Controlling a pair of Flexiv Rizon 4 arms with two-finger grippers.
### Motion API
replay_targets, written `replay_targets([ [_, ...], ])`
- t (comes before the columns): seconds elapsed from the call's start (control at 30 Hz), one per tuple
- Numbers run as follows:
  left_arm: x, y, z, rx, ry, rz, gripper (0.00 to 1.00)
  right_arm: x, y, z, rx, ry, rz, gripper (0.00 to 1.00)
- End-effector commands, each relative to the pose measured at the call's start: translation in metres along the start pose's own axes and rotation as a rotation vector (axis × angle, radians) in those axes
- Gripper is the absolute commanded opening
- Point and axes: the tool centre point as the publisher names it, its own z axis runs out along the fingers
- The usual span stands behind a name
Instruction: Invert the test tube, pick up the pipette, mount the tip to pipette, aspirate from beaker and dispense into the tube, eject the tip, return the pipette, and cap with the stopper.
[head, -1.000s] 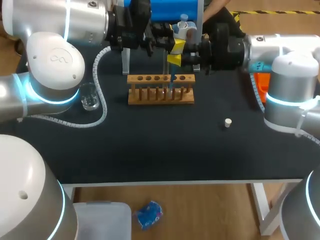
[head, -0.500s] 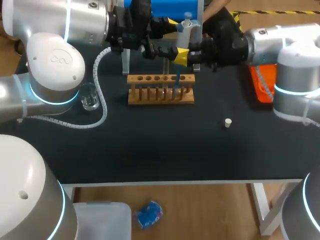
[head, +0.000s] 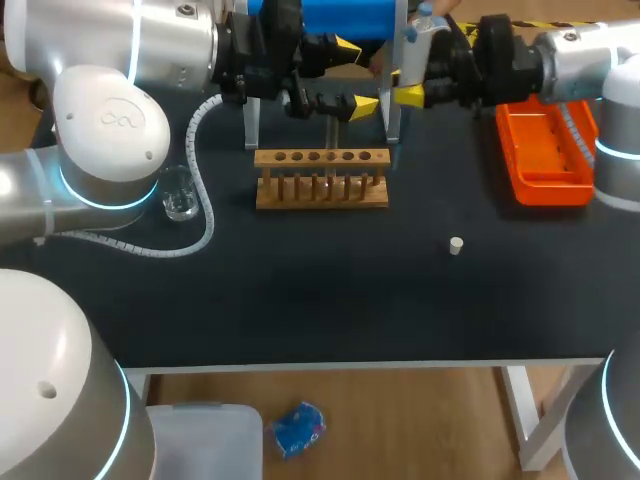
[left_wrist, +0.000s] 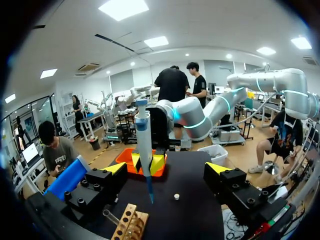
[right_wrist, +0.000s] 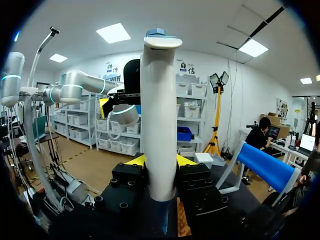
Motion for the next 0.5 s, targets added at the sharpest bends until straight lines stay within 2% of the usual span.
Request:
replay_targets([
  [0.03,0.0,0.0,-0.001,0.002,0.001,0.0,1.0,-0.003,-0.001,-0.026,0.004,0.003,-0.01,0.0],
  [0.13,0.0,0.0,-0.001,0.002,0.001,0.0,1.0,-0.005,-0.002,-0.037,0.02,-0.007,-0.019,0.0],
  [0.5,0.0,0.0,-0.001,0.002,0.001,0.0,1.0,-0.005,-0.002,-0.037,0.02,-0.007,-0.019,0.0],
])
